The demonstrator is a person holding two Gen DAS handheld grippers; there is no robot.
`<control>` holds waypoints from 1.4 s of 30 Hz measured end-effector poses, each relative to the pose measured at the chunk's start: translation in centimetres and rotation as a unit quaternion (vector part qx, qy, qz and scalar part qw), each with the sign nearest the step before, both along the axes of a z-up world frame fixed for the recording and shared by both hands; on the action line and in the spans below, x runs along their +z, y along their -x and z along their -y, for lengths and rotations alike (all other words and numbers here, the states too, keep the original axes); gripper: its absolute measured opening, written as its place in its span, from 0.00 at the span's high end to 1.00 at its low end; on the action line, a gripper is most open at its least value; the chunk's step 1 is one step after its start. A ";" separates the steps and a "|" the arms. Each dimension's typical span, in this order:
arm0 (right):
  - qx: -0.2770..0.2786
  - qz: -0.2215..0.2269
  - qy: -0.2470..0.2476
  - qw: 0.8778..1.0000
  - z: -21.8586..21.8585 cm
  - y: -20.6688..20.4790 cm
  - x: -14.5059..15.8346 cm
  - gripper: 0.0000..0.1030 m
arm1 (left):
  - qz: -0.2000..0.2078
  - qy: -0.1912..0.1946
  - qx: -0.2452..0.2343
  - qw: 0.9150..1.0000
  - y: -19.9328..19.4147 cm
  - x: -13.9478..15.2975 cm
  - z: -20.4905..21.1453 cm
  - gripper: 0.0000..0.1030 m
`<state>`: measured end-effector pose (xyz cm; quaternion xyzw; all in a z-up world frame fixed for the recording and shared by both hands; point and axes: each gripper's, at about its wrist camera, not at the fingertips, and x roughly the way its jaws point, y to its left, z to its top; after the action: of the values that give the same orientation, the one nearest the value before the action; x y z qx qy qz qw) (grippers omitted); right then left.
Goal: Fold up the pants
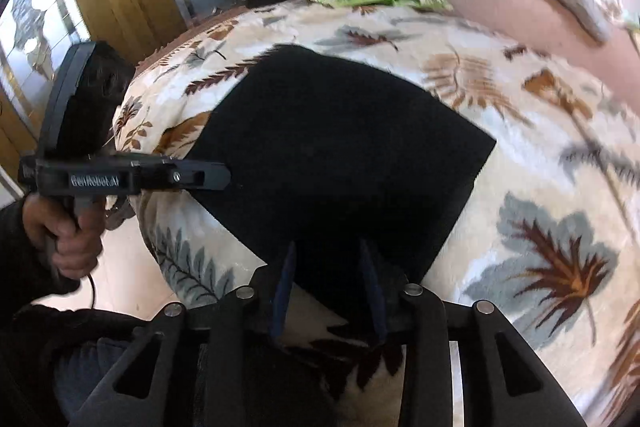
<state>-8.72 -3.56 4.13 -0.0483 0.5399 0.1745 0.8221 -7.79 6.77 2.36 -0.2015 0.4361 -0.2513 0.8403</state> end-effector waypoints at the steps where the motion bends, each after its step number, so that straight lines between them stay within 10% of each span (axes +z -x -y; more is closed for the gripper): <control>1: 0.005 0.007 -0.011 1.000 0.0 0.1 0.8 0.66 | 0.015 0.002 0.000 1.000 -0.4 1.0 -0.3 0.93; 7: -0.070 0.124 -0.076 0.987 2.5 -1.7 5.1 0.64 | 0.072 -0.011 0.025 0.997 -4.9 5.8 -0.2 0.86; 12: -0.081 -0.016 -0.031 0.996 2.7 -5.1 -2.1 0.65 | -0.041 -0.060 0.056 0.996 -8.7 -1.6 1.7 0.93; 21: -0.090 0.097 -0.103 0.986 4.1 -4.5 2.2 0.63 | 0.031 -0.011 0.074 0.997 -8.0 3.5 -0.1 0.87; 23: -0.113 0.096 -0.126 0.981 4.7 -5.7 1.7 0.63 | -0.017 -0.028 0.074 0.997 -9.4 0.5 0.1 0.87; 26: -0.146 -0.023 -0.081 0.986 5.1 -8.0 -3.8 0.62 | -0.047 -0.043 0.067 0.996 -9.4 -2.7 0.4 0.86; 37: -0.098 0.078 -0.013 0.992 2.3 -3.7 0.7 0.58 | -0.021 -0.060 0.069 0.996 -9.4 -2.3 1.4 0.86; 42: -0.066 0.028 0.072 0.995 0.4 -0.8 -0.5 0.55 | -0.002 -0.118 0.074 0.990 -9.2 -1.9 2.9 0.87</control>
<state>-7.87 -3.98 3.60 -0.0765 0.5302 0.0786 0.8408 1.44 3.84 0.48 -0.1330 0.4483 -0.1346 0.8737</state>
